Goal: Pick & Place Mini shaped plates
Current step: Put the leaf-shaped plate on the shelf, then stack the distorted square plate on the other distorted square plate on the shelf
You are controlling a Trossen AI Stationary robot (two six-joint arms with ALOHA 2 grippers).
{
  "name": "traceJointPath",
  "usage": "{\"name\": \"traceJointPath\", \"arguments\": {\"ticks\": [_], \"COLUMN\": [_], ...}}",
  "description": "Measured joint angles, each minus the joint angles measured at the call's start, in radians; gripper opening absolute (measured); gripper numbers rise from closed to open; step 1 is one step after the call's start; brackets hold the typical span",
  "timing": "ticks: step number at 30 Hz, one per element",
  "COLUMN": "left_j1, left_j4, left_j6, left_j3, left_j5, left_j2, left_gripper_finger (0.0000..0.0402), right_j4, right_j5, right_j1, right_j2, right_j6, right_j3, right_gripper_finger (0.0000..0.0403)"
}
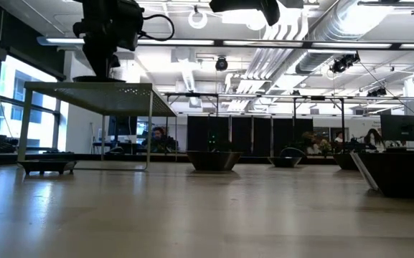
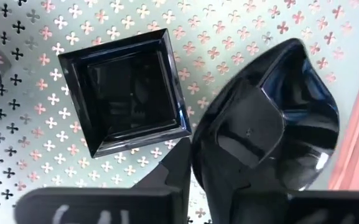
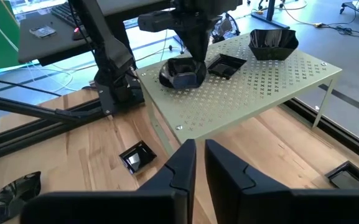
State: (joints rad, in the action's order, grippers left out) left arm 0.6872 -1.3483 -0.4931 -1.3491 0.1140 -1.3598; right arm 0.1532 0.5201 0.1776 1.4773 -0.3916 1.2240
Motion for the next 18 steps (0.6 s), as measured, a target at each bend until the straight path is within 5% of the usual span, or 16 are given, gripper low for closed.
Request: {"name": "traceJointPath", "arguments": {"ticks": [9,18], "left_j1": [-0.008,-0.081], "left_j4": [0.000,-0.029], "left_j6": [0.002,0.003], "left_j3": [0.000,0.001], "left_j5": [0.035,0.036], "left_j2": [0.000,0.042], "left_gripper_finger": [0.0070,0.0007], "right_j4": [0.000,0.003], "right_j5": [0.004,0.005], "right_j1": [0.000,0.000], "right_j2": [0.000,0.000], "right_j6": [0.008,0.016], "right_j3": [0.000,0.000], "right_gripper_finger": [0.0032,0.0028]}}
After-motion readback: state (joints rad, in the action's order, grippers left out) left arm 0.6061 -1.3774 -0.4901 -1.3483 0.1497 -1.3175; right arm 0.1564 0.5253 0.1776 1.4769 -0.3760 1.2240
